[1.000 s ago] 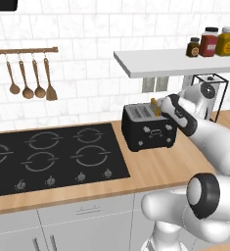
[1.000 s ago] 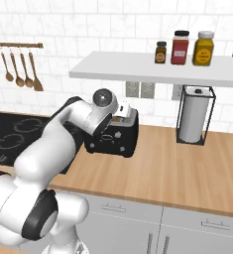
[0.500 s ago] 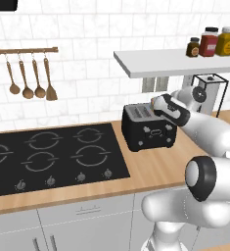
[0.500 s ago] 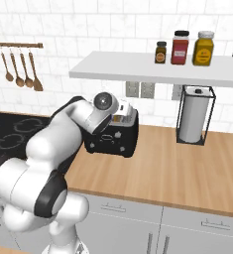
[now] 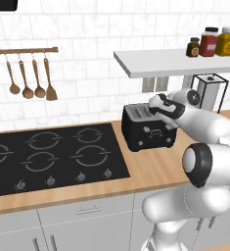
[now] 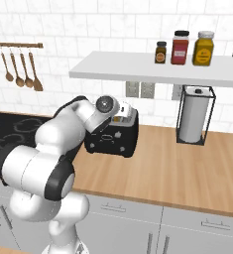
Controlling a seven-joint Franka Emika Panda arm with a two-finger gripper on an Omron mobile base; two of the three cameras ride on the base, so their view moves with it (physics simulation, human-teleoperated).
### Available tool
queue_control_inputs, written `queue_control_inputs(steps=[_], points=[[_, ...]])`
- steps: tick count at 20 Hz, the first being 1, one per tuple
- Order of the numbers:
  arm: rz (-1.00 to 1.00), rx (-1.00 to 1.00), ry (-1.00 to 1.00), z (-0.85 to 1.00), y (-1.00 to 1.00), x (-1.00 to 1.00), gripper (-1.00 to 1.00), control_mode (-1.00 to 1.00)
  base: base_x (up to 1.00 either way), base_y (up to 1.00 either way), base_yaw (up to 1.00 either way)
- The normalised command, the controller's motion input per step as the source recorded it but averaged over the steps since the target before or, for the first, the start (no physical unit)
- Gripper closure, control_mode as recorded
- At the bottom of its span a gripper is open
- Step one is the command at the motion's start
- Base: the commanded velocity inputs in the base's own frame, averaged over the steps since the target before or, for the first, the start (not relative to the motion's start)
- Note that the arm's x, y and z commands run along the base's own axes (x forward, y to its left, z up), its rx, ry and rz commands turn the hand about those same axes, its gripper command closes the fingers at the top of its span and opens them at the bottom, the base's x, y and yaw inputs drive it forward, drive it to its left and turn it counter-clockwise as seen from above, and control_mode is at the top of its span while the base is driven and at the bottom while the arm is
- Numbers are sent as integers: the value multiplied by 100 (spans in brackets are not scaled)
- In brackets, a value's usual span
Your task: Start the toaster. Once the lever pops up, take the bread to the plate on the dining counter.
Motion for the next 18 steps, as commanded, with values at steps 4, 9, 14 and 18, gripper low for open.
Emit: queue_control_inputs(steps=[4,9,14,18], points=[[0,0,-3,-31,0,20,-100,-100,0,0,0],[0,0,-1,-25,0,24,-100,-100,0,0,0],[0,0,0,-20,0,13,-100,-100,0,0,0],[0,0,-1,-18,0,10,-100,-100,0,0,0]])
